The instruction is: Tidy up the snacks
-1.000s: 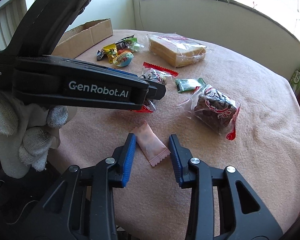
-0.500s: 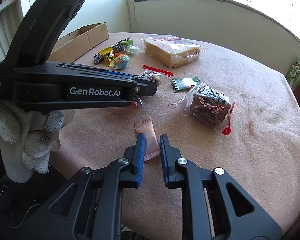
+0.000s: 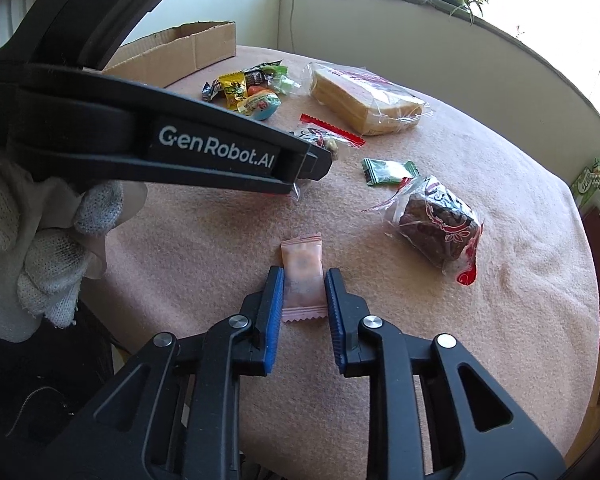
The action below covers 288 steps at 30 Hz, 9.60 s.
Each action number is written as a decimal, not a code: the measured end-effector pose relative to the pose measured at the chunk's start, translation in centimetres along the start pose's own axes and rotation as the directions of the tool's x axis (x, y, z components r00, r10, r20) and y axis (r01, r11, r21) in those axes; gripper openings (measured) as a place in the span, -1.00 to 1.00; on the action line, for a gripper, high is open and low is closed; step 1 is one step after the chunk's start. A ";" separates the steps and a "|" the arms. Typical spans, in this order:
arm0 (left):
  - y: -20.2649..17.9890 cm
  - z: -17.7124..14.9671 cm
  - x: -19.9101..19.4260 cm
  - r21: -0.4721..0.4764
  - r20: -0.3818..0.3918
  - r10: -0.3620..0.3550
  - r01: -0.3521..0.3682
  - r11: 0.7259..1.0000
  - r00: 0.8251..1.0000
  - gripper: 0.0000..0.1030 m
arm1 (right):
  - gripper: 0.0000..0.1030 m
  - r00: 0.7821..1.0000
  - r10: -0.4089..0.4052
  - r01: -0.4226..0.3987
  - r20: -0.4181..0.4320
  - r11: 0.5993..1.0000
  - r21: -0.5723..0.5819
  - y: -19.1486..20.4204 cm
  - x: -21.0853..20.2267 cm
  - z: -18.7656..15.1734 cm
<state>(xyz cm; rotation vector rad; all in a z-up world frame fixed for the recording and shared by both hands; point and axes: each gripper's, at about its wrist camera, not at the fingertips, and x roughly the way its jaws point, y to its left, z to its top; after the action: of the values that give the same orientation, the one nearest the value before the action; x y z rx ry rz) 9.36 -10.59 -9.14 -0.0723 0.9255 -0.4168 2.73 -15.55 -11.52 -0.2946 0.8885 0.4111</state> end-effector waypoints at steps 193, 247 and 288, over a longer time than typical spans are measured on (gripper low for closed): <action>9.1 -1.8 -6.3 -0.060 0.082 0.140 -0.135 0.989 0.987 -0.48 | 0.15 0.989 -0.141 0.116 0.048 0.932 0.344 -4.6 0.4 7.1; 25.9 -0.5 -14.2 -0.320 0.153 0.409 -0.347 0.882 0.900 -0.48 | 0.15 0.962 0.221 -0.223 0.162 0.975 -0.007 15.6 9.4 27.6; 21.1 -0.8 -16.6 -0.290 0.219 0.425 -0.357 0.888 0.878 -0.47 | 0.30 0.957 0.178 -0.183 0.230 0.983 0.001 13.6 4.6 25.2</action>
<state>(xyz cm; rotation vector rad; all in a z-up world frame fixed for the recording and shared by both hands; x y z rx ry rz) 6.72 15.21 -2.03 -0.1569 0.6849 0.0905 16.33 7.87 -1.12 -0.1415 0.6942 0.5926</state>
